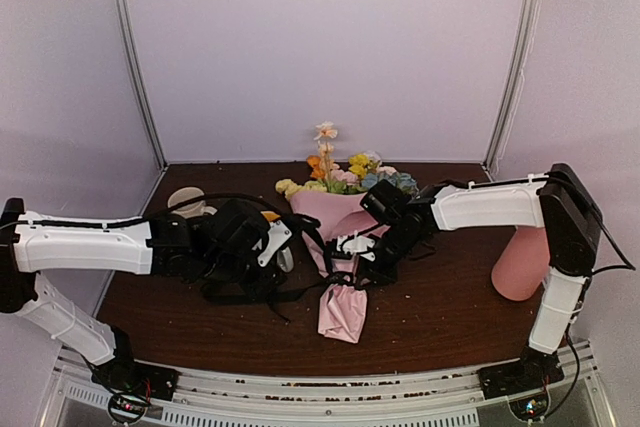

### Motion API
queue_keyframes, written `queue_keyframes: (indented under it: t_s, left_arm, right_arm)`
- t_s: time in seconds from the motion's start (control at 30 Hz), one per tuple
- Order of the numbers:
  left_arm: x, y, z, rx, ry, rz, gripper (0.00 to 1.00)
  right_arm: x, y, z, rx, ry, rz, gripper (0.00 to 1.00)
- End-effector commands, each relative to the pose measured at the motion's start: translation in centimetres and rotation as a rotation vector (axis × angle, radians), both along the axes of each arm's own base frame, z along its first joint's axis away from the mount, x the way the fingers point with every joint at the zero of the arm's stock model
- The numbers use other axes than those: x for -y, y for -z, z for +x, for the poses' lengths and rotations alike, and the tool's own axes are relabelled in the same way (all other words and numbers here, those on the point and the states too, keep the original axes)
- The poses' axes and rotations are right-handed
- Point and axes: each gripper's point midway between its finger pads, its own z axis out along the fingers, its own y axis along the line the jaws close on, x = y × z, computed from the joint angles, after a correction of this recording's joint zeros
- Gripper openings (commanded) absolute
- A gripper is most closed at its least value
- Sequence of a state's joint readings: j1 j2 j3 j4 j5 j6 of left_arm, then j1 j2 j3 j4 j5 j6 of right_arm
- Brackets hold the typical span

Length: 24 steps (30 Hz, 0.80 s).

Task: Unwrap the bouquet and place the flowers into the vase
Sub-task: Untie the half-tied ribbon from the folded wrapping paper.

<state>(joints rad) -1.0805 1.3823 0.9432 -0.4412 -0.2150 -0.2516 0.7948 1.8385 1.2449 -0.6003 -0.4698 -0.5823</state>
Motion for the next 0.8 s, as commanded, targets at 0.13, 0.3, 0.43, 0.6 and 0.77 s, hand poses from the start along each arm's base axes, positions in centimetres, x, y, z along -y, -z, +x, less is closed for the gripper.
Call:
queue_keyframes:
  t_s: [0.13, 0.3, 0.43, 0.6, 0.77]
  left_arm:
    - [1.2, 0.5, -0.3, 0.003, 0.019, -0.064, 0.40]
    - [1.2, 1.3, -0.8, -0.007, 0.042, -0.058, 0.40]
    - [1.9, 2.1, -1.1, -0.013, 0.090, -0.045, 0.41]
    - [3.8, 2.5, -1.1, -0.014, 0.158, -0.053, 0.37]
    - [6.1, 3.3, -0.8, -0.031, 0.213, -0.048, 0.33]
  right_arm:
    - [-0.4, 0.3, -1.8, -0.021, -0.070, -0.026, 0.08]
    - [0.9, -2.2, -1.9, 0.030, -0.038, 0.000, 0.00]
    - [2.7, -4.4, -1.2, 0.070, 0.037, 0.057, 0.00]
    - [5.1, -4.3, 0.1, 0.027, 0.170, 0.114, 0.00]
    - [7.6, -1.3, 1.2, -0.045, 0.328, 0.064, 0.04]
